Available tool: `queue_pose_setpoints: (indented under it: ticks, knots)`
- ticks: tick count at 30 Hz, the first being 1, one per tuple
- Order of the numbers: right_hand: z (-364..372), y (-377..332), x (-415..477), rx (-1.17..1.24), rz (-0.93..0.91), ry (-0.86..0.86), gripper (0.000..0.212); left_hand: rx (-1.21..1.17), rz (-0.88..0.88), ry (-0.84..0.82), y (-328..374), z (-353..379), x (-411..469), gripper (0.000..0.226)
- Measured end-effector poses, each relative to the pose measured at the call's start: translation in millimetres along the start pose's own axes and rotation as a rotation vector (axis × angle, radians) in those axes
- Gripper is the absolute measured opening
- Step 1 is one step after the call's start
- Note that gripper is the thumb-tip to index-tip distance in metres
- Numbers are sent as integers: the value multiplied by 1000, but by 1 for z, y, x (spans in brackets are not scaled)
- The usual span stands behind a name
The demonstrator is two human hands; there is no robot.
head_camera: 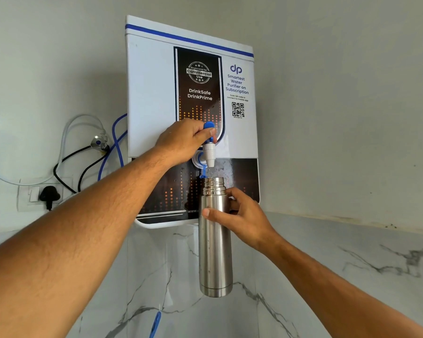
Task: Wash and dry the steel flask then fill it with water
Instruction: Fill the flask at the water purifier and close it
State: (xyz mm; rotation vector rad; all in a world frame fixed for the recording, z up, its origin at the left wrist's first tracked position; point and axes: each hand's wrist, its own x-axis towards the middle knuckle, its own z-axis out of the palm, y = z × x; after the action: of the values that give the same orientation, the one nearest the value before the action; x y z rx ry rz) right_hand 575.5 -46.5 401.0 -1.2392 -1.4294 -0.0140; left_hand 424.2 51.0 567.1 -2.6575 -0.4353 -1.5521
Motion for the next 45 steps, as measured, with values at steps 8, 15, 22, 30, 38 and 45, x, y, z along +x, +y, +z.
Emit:
queue_pose_setpoints:
  ticks: [8, 15, 22, 30, 38, 45]
  knots:
    - [0, 0, 1, -16, -5, -3, 61, -11, -2, -5, 0, 1, 1, 35]
    - [1, 3, 3, -15, 1, 5, 64, -10, -9, -7, -1, 0, 2, 36]
    - [0, 3, 3, -10, 6, 2, 64, 2, -16, -6, 0, 1, 2, 36]
    - [1, 3, 2, -5, 6, 11, 65, -14, -22, -6, 0, 1, 2, 34]
    - [1, 1, 2, -7, 9, 5, 64, -5, -24, -14, 1, 0, 2, 35]
    - [1, 3, 3, 0, 16, 6, 66, -9, -24, -15, 2, 0, 2, 35]
